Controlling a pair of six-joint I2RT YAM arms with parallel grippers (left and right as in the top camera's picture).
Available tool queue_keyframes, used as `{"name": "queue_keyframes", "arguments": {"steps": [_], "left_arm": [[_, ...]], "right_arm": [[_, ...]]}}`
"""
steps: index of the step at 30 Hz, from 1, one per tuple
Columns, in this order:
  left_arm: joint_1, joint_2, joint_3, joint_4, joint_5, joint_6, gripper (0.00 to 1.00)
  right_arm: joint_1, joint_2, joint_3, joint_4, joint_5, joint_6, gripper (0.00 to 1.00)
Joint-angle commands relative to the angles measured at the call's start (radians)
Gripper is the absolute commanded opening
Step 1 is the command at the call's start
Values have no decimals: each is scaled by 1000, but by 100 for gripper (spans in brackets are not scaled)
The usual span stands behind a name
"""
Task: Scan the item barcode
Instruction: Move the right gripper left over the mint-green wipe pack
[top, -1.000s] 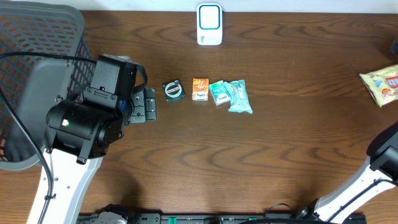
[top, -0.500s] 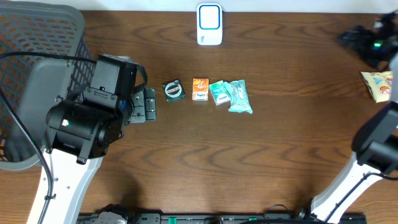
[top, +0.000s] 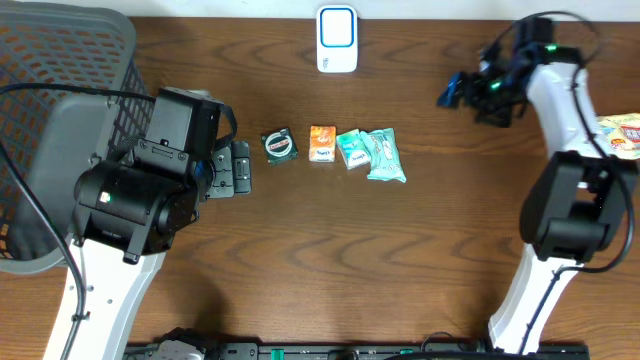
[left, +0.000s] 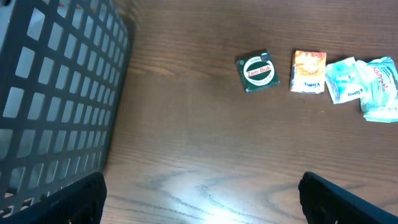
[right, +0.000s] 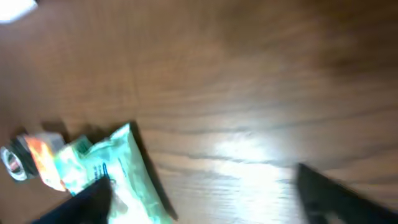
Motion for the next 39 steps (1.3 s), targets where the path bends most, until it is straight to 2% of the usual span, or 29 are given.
{"name": "queue_keyframes", "arguments": {"steps": [1,4,10,13,16,18,25,29,39], "left_arm": [[5,5,8,-3,-17,9,98],[5,5,8,-3,-17,9,98],[5,5,8,-3,-17,9,98],[5,5,8,-3,-17,9,98],[5,5,8,-3,-17,9,98],[5,5,8,-3,-17,9,98],[5,5,8,-3,-17,9,98],[5,5,8,-3,-17,10,98],[5,5,8,-3,-17,9,98]], "right_arm": [[57,-34,-43,8,22,0,67],[114,-34,-58,22,26,1,64],[229,-34,-56,51,38,1,45],[288,-34,-56,48,121,4,40],[339,-34,-56,47,211,7,26],[370,-34,-54,54,261,13,21],[433,-36,-5,11,380,16,20],[462,-36,2,4,373,38,5],[543,-34,1,45,397,38,2]]}}
